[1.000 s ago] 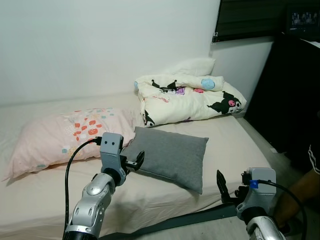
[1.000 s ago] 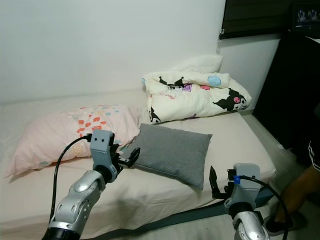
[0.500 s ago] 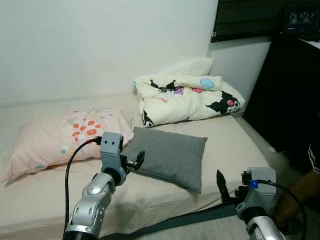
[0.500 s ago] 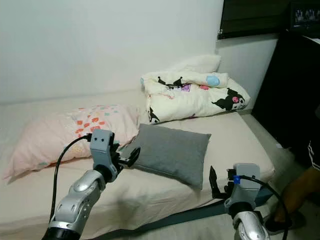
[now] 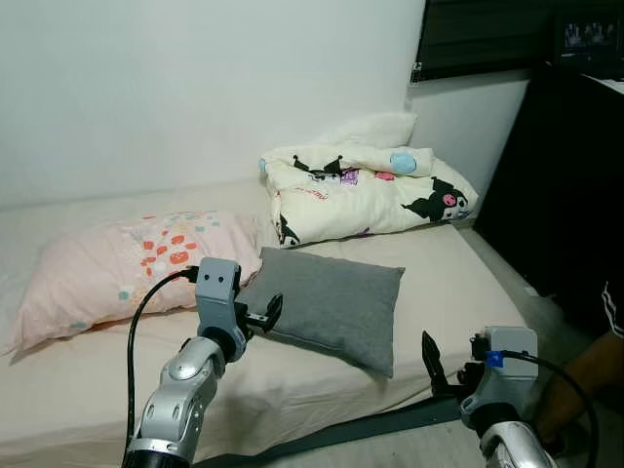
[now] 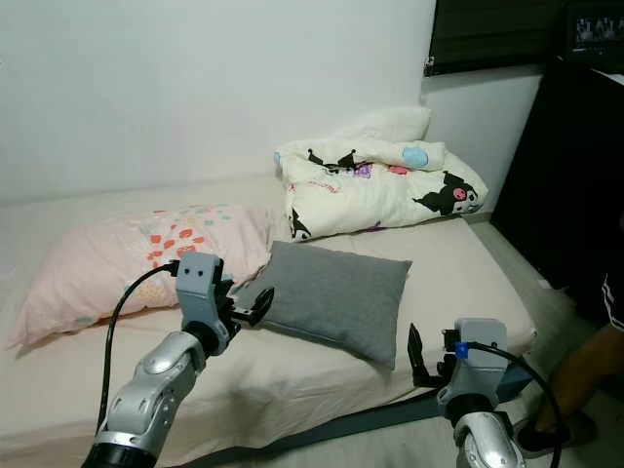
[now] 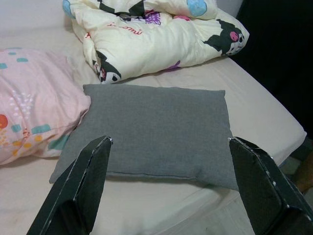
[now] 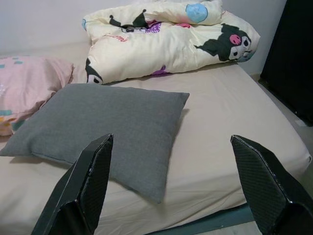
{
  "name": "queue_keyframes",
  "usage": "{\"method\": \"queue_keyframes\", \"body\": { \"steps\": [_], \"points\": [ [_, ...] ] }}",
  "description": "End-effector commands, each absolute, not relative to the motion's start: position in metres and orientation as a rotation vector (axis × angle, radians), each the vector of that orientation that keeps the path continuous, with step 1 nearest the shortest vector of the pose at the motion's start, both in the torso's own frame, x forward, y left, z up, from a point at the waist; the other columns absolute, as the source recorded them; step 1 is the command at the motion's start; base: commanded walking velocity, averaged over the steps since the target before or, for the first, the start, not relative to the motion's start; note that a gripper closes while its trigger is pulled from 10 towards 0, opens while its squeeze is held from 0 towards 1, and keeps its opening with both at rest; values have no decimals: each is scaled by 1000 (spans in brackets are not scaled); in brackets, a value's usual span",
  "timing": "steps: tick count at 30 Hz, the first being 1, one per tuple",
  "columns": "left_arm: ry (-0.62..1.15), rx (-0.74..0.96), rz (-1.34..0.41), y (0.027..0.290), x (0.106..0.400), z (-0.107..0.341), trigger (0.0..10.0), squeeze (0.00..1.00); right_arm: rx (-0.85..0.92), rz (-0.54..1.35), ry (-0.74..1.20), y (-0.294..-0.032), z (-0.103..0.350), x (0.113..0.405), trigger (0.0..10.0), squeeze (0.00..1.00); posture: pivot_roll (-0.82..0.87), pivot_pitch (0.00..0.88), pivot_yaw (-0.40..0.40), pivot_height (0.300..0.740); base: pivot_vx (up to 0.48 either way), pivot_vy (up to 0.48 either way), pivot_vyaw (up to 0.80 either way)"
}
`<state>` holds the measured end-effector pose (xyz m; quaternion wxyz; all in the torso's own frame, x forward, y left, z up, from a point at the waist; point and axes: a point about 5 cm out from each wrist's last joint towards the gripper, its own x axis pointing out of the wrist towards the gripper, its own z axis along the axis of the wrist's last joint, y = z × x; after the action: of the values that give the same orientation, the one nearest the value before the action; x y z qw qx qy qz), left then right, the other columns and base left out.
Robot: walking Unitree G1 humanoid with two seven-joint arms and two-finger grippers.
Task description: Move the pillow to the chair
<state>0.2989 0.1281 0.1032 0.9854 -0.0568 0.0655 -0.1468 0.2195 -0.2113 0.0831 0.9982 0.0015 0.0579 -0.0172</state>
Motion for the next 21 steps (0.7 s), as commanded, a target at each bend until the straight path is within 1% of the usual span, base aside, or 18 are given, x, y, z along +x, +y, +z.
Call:
{"method": "queue_keyframes", "body": {
  "steps": [1,21],
  "points": [
    [147,-120,-284,130,300,101,10000,0,12,-31,120,-210,83,220,10000,0,-140,25,50,740,0,0,0],
    [149,-127,-283,129,301,100,10000,0,6,-29,120,-210,83,221,10000,0,-148,21,53,740,0,0,0]
  ]
}}
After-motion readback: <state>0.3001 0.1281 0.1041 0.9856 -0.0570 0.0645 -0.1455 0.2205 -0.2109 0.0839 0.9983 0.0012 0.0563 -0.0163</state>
